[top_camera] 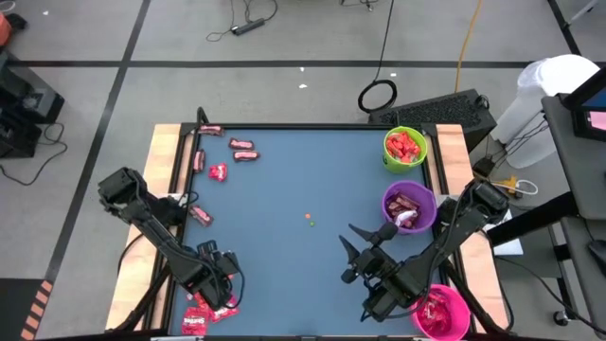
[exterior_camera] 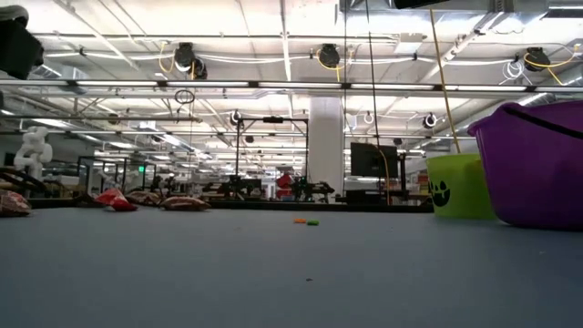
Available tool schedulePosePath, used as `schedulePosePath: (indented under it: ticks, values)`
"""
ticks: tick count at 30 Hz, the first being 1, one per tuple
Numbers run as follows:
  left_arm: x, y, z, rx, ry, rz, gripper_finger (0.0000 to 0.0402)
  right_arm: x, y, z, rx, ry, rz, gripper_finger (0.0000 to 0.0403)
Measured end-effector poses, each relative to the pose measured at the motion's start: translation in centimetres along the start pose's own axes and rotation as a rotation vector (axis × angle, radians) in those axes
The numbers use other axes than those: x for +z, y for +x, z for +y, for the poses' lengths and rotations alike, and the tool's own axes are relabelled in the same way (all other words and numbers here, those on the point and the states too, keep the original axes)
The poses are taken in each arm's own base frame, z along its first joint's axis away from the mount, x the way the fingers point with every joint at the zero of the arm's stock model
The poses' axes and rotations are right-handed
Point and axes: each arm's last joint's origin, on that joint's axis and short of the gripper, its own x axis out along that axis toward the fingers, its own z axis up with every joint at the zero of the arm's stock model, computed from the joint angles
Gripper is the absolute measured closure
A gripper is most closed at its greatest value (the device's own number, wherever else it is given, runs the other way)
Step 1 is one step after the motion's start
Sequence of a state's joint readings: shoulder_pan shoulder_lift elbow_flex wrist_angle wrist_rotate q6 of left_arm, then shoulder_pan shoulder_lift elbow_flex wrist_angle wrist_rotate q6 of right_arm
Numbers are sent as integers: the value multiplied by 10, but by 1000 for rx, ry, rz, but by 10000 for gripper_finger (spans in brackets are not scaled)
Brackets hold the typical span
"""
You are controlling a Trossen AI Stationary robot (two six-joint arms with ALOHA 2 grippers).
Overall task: Organize candy in baskets
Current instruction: Put the red candy pack into the pink bucket
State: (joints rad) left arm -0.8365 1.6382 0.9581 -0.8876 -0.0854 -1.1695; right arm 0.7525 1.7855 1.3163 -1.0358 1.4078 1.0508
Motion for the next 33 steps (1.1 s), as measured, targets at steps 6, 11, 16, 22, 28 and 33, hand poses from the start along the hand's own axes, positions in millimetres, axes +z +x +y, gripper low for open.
schedulePosePath:
  ticks: [6, 11, 16, 22, 28, 33]
  values:
    - [-6, 18, 1, 48, 60, 51, 169, 0, 0, 0, 0, 3, 0, 232]
    - [-5, 26, -2, 67, 97, 69, 192, 0, 0, 0, 1, 6, 0, 232]
    - [-1, 22, -7, 53, 107, 44, 269, 1, 0, 1, 1, 15, -2, 232]
    - [5, 16, -11, 65, 140, -29, 362, 1, 1, 1, -1, 16, -3, 232]
    - [10, 5, -21, 36, 163, -78, 373, 1, 2, 1, 1, 34, 6, 232]
    - [21, -13, -32, -7, 189, -151, 374, 3, 3, 6, 36, 112, 44, 232]
